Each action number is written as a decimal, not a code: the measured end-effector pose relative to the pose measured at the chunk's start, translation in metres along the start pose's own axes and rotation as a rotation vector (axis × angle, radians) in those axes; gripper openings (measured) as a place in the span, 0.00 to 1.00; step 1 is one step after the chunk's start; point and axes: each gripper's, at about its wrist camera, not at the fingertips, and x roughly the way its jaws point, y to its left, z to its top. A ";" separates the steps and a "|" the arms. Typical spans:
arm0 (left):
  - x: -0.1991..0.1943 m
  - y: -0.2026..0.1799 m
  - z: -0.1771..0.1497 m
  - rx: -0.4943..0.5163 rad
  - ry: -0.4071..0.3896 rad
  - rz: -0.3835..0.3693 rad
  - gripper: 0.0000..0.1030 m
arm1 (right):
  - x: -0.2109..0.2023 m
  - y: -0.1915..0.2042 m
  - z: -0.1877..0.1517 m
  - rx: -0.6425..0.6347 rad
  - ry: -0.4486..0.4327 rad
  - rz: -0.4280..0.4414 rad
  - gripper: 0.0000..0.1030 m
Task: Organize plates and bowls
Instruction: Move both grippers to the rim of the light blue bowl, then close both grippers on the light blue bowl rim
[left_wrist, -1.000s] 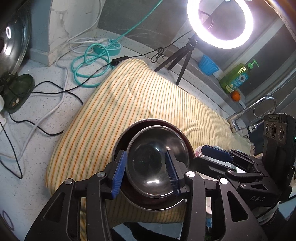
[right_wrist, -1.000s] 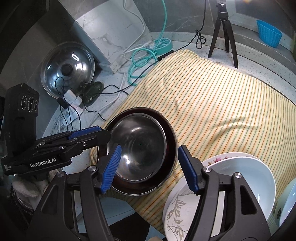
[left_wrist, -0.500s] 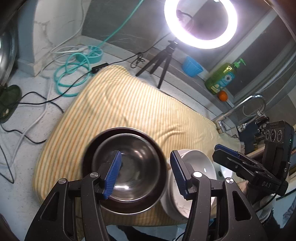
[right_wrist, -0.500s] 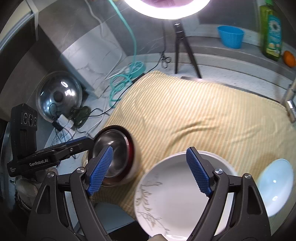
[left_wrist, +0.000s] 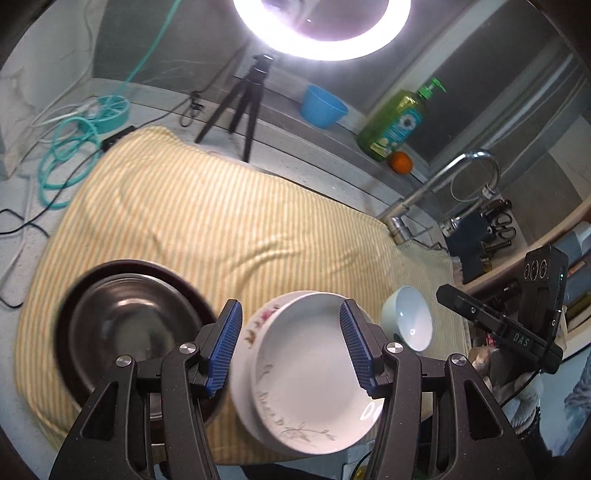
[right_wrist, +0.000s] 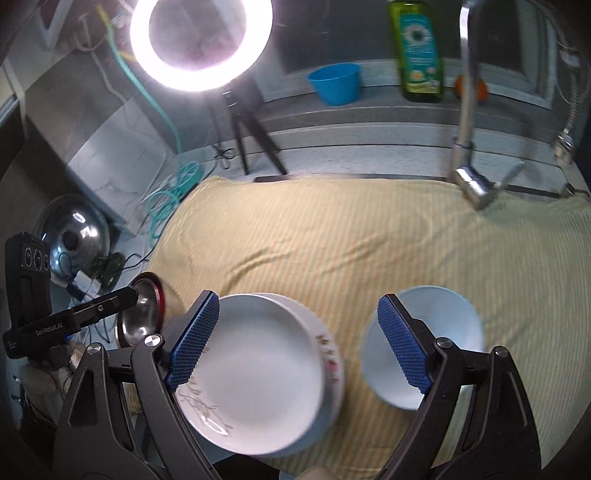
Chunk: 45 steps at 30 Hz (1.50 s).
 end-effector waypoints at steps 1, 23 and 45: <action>0.005 -0.007 0.000 0.011 0.007 -0.009 0.53 | -0.003 -0.009 -0.001 0.015 -0.002 -0.008 0.87; 0.103 -0.111 -0.008 0.148 0.174 -0.163 0.52 | -0.034 -0.123 -0.036 0.190 -0.006 -0.085 0.87; 0.165 -0.136 -0.022 0.150 0.277 -0.158 0.26 | 0.002 -0.154 -0.058 0.266 0.102 0.002 0.39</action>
